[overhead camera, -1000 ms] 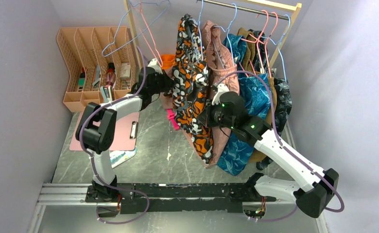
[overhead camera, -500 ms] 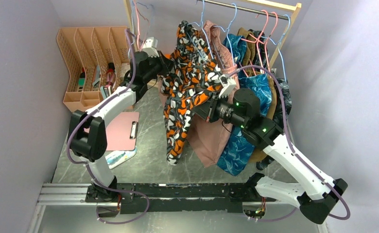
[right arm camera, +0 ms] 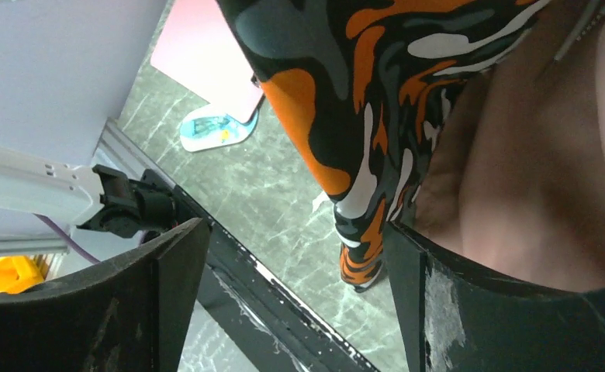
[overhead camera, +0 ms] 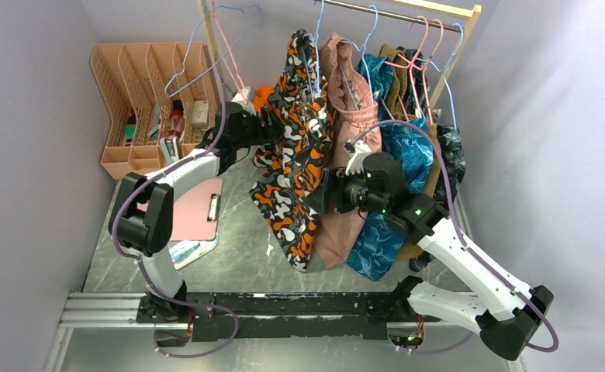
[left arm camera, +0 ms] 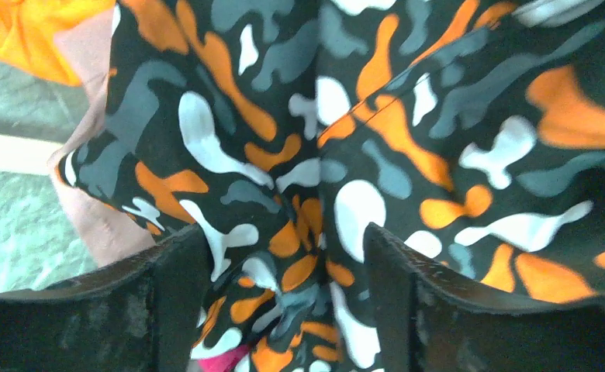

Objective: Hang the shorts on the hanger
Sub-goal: Reset both arms

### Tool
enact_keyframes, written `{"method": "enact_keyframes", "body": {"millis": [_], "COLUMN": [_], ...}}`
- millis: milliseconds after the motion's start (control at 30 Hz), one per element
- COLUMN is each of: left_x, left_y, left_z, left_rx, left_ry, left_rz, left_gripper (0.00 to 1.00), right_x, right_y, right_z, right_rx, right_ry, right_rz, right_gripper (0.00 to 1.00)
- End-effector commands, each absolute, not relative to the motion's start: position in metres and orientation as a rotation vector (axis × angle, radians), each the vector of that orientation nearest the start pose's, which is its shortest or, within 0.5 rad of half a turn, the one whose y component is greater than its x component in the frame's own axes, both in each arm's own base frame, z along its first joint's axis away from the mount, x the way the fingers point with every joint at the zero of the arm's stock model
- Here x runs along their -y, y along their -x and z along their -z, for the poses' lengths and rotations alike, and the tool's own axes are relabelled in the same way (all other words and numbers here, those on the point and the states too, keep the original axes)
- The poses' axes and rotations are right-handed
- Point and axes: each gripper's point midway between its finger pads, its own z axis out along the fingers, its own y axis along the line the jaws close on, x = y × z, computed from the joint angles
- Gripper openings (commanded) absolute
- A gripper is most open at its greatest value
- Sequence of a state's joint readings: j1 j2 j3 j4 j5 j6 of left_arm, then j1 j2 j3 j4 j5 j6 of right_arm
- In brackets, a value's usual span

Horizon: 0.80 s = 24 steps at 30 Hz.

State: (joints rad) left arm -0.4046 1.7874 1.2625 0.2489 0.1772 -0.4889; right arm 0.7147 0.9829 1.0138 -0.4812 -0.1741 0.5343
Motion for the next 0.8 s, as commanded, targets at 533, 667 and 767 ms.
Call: {"method": "enact_keyframes", "body": {"millis": [533, 667, 767], "left_x": [0.142, 0.118, 0.1], "left_y": [-0.346, -0.317, -0.301], "left_z": [-0.286, -0.281, -0.273], "left_rx": [-1.808, -1.789, -1.773], "left_ry": [-0.076, -0.116, -0.102], "left_rz": [0.401, 0.308, 0.24], "left_gripper": [0.99, 0.95, 0.94], "right_x": [-0.183, -0.186, -0.195], "right_y": [-0.295, -0.31, -0.316], "right_z": [-0.4, -0.405, -0.404], "right_rx": [-1.797, -1.77, -1.766], "right_ry": [0.076, 0.08, 0.101], "right_rz": [-0.389, -0.336, -0.35], "right_gripper": [0.85, 0.76, 0.72]}}
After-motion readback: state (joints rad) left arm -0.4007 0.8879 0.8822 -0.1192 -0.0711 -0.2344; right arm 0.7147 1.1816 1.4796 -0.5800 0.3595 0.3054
